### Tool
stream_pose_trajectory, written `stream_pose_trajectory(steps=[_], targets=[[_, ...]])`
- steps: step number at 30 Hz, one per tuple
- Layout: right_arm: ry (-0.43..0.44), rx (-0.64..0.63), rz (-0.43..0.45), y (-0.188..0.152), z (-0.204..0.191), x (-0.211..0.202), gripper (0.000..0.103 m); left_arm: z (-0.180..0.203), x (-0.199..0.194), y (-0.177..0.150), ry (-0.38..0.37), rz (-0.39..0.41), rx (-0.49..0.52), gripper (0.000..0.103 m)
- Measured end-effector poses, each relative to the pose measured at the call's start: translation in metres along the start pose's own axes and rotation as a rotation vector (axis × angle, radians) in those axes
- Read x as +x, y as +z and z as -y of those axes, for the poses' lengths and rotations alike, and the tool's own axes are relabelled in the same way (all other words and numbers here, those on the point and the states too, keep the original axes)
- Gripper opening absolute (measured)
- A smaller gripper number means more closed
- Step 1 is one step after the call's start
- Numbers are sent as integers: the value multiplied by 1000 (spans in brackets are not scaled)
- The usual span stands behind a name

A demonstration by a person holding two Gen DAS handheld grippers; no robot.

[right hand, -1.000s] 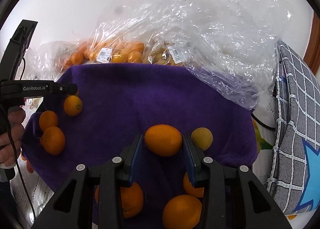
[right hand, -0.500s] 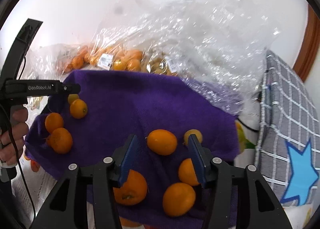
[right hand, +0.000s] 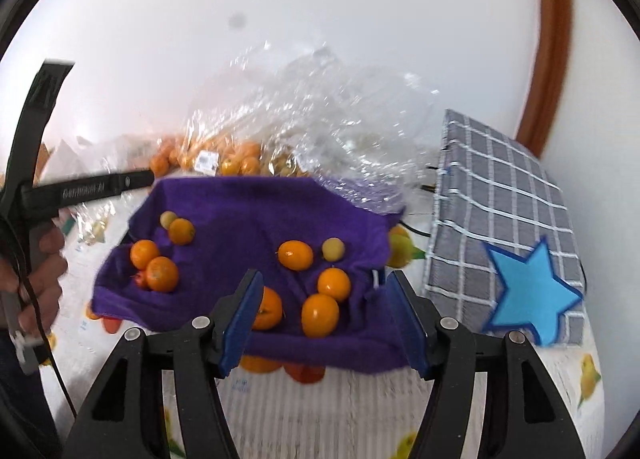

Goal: Organize fruits

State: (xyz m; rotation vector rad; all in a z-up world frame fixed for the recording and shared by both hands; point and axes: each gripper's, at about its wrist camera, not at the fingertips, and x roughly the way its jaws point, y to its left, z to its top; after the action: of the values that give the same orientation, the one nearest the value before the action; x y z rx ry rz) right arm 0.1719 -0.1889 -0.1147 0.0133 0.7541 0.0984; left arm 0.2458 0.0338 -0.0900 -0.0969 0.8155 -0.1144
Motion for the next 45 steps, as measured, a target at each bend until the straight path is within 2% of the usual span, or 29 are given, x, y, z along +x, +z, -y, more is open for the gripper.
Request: stream_pose_trajectory(steps=[5,10,12,16,18,21,24,27,31,35,45], targets=[[28,43,5,-19,9,-29,63,17,-33,-36,-3,4,28,54],[-9,33,11,-36,13,-55,64,23,-70,-71,15,44,16,58],[-22,34,27,-40,16,-66,78,24,-86,-82,19,69,10,64],[-34,44,65,-48,20,-88,84,33,-112,-98,38,106,28,65],[-29,64,82,-51,22,-99,92,38,-124,-104,49,123,40,65],[-73,75,109,-54,24,-115,98,45,-142,-110,51,144,45,69],[-104,77,116,-59,28,-132,99,50,-160,-116,32,176,28,73],[-91,90,129,-66,36,-149,99,57,-174,-122,12,189,25,78],[-107,96,153,-74,42,-169,99,69,-188,-129,37,219,41,81],[-46,123,169,-80,50,-180,99,76,-202,-134,57,266,43,83],[-172,101,169,-84,49,-187,99,75,-206,-135,41,263,22,84]])
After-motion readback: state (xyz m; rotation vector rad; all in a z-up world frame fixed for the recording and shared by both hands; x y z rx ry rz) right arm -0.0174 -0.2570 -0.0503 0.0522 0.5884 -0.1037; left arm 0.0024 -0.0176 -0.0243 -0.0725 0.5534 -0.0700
